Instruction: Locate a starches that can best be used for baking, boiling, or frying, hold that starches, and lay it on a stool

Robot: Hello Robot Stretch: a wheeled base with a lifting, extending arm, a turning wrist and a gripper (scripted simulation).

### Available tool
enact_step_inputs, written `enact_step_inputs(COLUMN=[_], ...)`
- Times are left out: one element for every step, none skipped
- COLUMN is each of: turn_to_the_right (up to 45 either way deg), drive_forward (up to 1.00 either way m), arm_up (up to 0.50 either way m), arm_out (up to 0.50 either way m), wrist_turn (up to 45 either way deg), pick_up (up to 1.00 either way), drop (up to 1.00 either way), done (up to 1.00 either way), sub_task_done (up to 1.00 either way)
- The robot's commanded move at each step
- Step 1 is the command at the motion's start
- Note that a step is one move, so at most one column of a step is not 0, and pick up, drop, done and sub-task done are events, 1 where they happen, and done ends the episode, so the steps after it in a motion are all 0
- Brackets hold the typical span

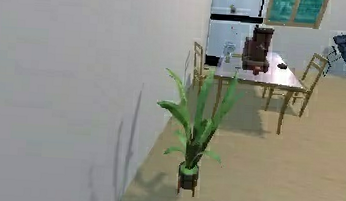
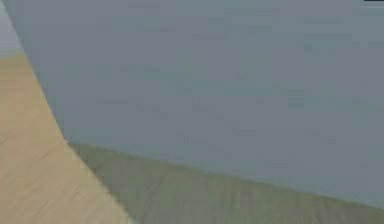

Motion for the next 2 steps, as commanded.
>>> enact_step_inputs(turn_to_the_right=[45.0,3.0], drive_forward=[0.0,0.0], arm_up=[0.0,0.0], arm_out=[0.0,0.0], wrist_turn=[0.0,0.0], pick_up=[0.0,0.0], drop=[0.0,0.0], done=[0.0,0.0], sub_task_done=[0.0,0.0])
